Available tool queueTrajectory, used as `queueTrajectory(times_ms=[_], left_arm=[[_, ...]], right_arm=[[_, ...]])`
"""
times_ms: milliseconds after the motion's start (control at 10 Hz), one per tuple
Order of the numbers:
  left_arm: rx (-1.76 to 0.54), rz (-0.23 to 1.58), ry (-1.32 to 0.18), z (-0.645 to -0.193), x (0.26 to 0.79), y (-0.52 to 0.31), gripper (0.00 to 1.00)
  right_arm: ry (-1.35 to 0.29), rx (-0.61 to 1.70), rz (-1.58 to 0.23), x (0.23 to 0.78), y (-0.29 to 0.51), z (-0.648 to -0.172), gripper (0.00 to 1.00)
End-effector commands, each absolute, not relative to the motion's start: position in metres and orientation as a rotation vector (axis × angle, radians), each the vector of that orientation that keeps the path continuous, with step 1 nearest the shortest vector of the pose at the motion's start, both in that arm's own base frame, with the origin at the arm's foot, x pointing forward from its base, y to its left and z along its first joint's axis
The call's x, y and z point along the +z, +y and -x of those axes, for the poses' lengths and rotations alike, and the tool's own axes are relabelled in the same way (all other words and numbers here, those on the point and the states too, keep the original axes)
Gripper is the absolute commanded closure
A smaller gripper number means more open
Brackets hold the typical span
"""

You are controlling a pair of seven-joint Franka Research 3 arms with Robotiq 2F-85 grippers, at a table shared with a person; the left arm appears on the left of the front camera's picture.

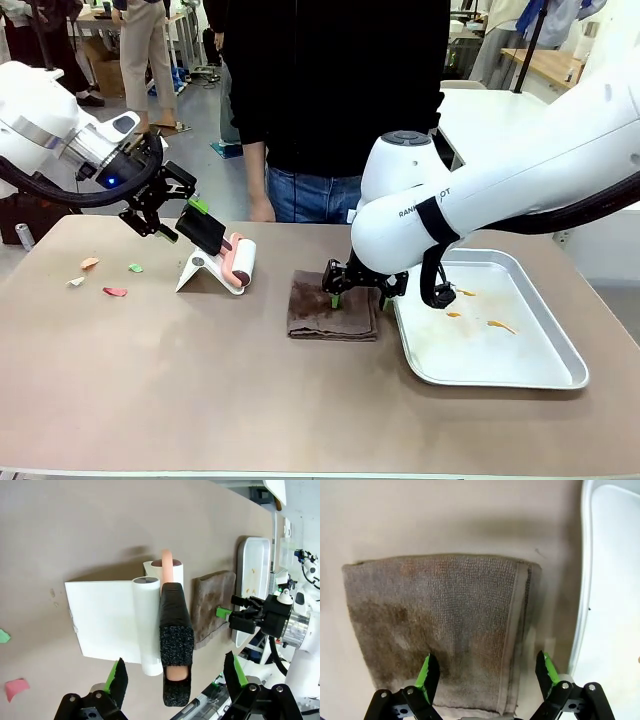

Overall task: Clean the surface of the table.
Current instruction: Hold the Lint Roller with your left hand and the towel with your right hand.

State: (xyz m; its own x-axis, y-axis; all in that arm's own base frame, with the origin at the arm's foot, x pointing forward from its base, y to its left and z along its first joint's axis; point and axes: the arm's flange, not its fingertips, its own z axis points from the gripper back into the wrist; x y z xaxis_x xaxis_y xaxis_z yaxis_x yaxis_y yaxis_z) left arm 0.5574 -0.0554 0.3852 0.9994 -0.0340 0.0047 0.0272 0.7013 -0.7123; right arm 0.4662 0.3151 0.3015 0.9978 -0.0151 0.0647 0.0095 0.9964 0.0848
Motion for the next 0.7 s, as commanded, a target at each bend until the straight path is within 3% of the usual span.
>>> queueTrajectory(times_ms=[0,600], left_arm=[[-0.051,0.817,-0.014,-0.5612,0.3773,-0.0519,0.00],[-0.037,0.917,-0.062,-0.5628,0.3707,-0.0510,0.00]], right_arm=[[-0.093,-0.033,-0.064,0.3004,0.3264,-0.4696,0.00],[-0.086,-0.034,-0.052,0.2991,0.3285,-0.4706,0.00]])
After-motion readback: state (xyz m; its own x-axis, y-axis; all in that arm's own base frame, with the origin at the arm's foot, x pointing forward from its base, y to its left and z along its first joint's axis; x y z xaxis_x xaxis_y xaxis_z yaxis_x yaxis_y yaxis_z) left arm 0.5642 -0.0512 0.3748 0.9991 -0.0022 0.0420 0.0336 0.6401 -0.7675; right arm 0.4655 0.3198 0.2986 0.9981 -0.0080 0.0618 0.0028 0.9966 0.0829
